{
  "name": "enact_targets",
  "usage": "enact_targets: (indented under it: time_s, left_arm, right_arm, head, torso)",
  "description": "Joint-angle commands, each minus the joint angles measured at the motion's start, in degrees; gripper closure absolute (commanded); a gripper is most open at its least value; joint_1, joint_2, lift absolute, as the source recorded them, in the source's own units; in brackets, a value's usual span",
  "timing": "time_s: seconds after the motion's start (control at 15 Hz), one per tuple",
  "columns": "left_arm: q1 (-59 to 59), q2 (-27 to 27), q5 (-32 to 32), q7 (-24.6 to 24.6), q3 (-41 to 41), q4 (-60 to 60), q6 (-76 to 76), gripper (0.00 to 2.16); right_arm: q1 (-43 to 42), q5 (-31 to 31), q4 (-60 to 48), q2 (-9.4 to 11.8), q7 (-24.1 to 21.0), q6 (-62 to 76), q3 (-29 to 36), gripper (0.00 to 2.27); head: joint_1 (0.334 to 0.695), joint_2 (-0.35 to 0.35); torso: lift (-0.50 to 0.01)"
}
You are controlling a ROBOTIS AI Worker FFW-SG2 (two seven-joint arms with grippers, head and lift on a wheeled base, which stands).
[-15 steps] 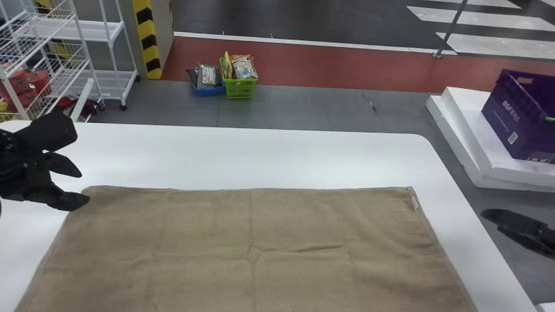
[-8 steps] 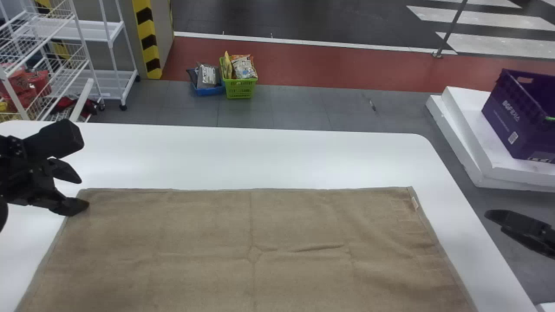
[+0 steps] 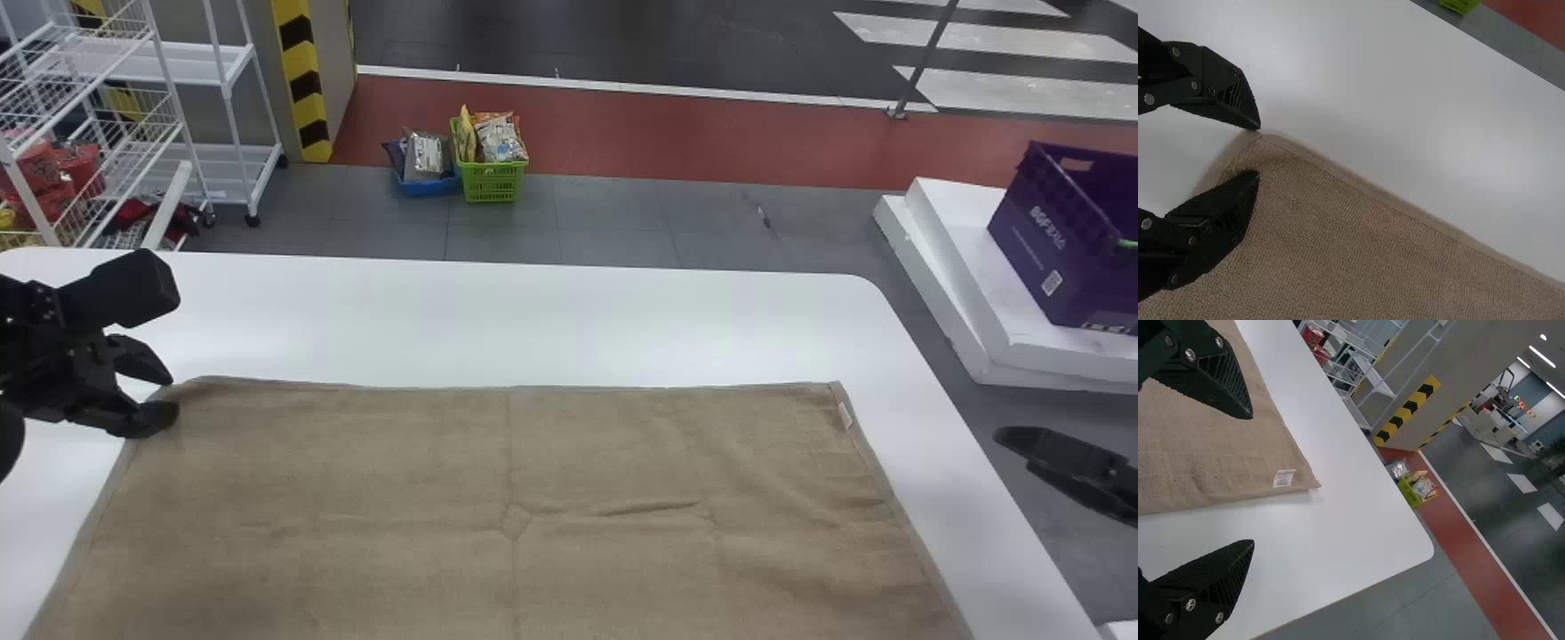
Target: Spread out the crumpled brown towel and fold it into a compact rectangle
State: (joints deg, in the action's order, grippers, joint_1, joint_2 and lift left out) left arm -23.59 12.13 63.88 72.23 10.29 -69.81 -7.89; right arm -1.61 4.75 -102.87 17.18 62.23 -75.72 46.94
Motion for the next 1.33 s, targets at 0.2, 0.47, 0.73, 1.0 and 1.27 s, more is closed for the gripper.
enact_targets:
  time_s: [0.2,0.47,0.73,1.0,1.27]
  left_arm:
    - [0.3,0.09,0.02,-0.25,0.35,0.11,1.6,0.7]
    - [4.87,0.0,-1.65,-2.53,2.54,-4.46,5.29,0.7]
    - [6.71,0.0,-3.24,-2.62,4.21,-6.66,6.7,0.7]
    - [7.42,-0.44,-4.29,-6.4,6.15,-8.15,8.45,0.68]
    - [6.98,-0.53,-4.2,-8.77,5.09,-7.36,8.45,0.68]
  right_arm:
    - [-1.02,0.0,1.88,0.49,-0.17,0.87,-0.45,0.17]
    - [-1.73,-0.09,2.32,0.75,-0.26,1.22,-0.71,0.17]
    - [-2.25,-0.44,2.58,0.75,-0.35,1.4,-1.77,0.17]
    - [-2.52,-0.7,2.58,0.49,-0.53,1.22,-2.29,0.17]
    - [-2.43,-0.62,2.67,0.49,-0.44,1.22,-1.77,0.17]
  head:
    - [0.695,-0.147]
    - [0.695,-0.146]
    - [0.695,-0.142]
    - [0.695,-0.133]
    - [0.695,-0.122]
  torso:
    - [-0.127]
    - [-0.127]
    - [-0.127]
    - [-0.127]
    - [-0.127]
